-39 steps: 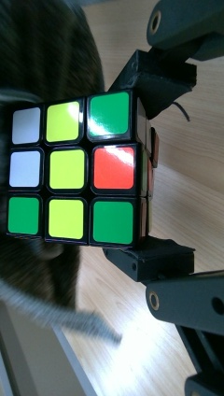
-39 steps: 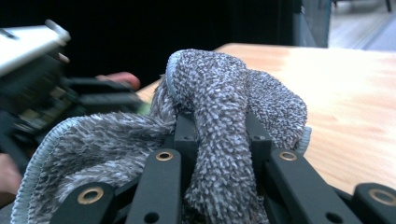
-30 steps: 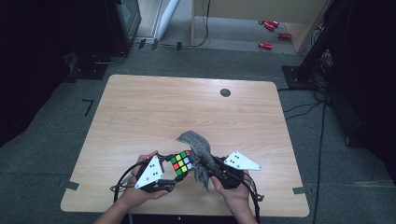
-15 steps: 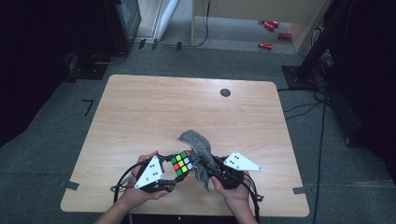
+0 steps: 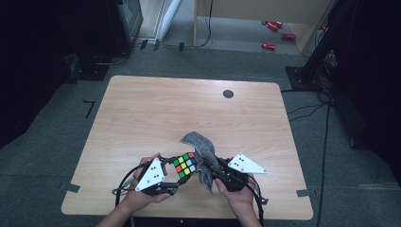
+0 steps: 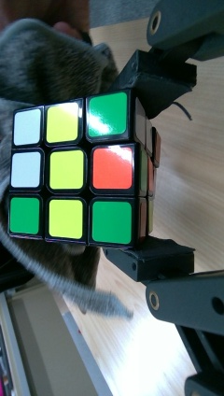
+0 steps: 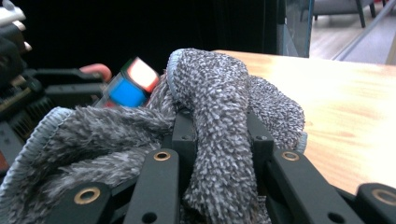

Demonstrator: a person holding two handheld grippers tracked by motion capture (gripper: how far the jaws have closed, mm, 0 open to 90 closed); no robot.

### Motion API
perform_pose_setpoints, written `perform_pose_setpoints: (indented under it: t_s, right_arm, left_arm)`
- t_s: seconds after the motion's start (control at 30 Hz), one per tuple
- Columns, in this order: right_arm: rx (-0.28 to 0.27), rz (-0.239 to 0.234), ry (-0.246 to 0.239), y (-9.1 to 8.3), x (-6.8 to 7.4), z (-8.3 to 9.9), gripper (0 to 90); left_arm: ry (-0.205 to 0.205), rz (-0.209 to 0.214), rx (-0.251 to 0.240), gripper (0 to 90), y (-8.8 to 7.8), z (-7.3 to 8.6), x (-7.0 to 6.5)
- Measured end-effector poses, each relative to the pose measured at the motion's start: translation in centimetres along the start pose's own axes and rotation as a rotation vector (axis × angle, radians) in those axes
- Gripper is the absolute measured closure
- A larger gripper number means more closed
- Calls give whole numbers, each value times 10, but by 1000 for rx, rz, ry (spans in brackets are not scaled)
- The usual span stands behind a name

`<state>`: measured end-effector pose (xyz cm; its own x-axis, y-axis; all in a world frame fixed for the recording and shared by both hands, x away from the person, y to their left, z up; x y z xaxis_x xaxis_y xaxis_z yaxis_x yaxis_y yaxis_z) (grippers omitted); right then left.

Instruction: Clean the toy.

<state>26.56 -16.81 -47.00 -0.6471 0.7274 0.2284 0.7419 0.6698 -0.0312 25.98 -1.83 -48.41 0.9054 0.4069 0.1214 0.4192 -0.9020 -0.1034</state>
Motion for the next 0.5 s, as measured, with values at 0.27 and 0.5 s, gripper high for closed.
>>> perform_pose_setpoints:
  t_s: [0.27,0.5]
  right_arm:
    - [-65,-22,-48,-3,19,-17,731]
    - [-26,34,-22,-2,3,-5,733]
  left_arm:
    - [35,-4,28,343,5,3,-7]
    - [1,-4,-15,343,0,-5,-3]
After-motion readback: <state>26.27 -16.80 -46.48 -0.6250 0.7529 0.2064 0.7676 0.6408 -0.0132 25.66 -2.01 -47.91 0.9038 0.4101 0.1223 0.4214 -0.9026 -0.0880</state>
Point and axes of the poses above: each handheld gripper's, and its own axes: y roughly forward along the jaws, z roughly out of its underside, x roughly to its left, the point moved 8 cm from there along y, roughly forward along the jaws, and after that the axes turned 12 degrees about -x, right-handed, at the moved point
